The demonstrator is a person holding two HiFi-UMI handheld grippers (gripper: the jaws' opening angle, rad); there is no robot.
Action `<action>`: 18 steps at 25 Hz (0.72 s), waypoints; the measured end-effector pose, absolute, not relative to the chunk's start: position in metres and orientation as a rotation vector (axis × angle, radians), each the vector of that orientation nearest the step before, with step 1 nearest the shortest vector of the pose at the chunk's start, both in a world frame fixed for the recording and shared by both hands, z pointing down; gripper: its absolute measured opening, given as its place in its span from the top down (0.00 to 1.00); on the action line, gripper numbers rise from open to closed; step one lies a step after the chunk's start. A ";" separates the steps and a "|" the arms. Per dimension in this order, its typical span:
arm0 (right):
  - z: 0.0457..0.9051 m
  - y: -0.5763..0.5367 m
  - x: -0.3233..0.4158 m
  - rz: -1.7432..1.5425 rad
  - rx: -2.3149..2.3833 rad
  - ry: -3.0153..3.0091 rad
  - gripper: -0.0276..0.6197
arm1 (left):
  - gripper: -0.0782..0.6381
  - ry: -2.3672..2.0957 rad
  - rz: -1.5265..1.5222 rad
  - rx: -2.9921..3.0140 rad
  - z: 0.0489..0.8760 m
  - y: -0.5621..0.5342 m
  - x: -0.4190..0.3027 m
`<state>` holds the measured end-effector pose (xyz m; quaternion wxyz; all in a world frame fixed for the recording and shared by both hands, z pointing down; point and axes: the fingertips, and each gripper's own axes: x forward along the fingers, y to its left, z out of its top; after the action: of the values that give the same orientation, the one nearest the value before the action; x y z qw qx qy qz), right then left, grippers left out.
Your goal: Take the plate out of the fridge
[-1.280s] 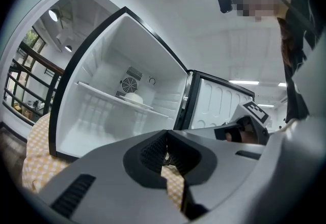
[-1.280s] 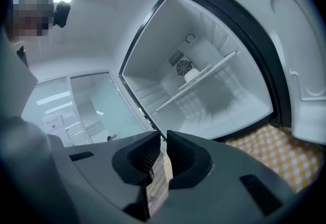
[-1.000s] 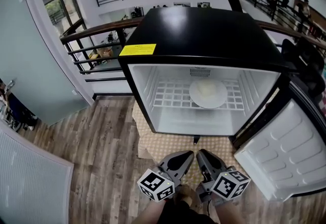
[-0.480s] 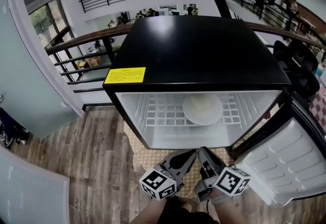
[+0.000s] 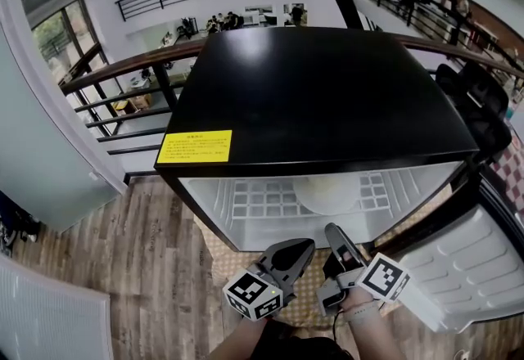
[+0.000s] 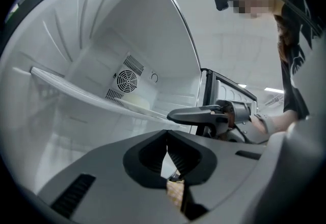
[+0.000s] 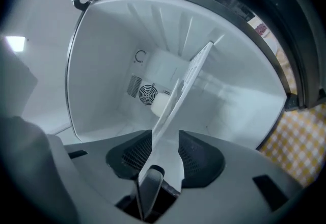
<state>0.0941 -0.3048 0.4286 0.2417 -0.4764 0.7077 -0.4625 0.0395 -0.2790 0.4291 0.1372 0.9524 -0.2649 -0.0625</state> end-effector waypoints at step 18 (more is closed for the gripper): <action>0.434 -0.354 0.113 -1.453 -1.325 1.512 0.62 | 0.88 -0.696 -0.175 2.756 0.435 -0.289 0.044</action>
<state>0.1130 -0.3544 0.4342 0.3245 -0.5052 0.5767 -0.5540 0.0436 -0.2890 0.4347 0.1461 0.9573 -0.2418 -0.0607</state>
